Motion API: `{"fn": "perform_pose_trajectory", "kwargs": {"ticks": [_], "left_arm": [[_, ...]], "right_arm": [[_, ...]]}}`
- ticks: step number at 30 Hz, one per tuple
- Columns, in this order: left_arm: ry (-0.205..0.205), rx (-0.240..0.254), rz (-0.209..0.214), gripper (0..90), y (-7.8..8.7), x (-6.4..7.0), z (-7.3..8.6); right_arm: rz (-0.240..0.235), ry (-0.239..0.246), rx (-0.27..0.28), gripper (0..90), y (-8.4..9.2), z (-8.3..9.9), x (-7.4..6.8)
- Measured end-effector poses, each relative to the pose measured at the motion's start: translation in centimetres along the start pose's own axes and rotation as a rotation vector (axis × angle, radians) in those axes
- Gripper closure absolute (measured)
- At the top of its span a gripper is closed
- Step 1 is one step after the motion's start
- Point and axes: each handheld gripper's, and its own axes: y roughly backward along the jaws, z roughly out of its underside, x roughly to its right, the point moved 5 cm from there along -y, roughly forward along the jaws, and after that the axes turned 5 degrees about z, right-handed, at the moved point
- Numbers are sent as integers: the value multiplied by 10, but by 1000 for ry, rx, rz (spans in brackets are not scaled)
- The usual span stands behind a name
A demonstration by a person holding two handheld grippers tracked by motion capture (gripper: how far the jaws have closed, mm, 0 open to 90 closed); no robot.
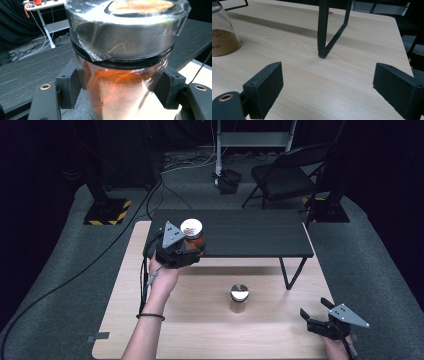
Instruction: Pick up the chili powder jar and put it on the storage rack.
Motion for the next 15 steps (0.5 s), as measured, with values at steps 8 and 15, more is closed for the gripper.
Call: {"fn": "perform_pose_trajectory", "kwargs": {"ticks": [8,15], "left_arm": [[34,-14,-14,314,-10,-6,-6],[54,-25,-20,314,-18,-10,-7]], "right_arm": [[-2,-1,-1,84,0,0,0],[-3,-4,-1,84,0,0,1]]}}
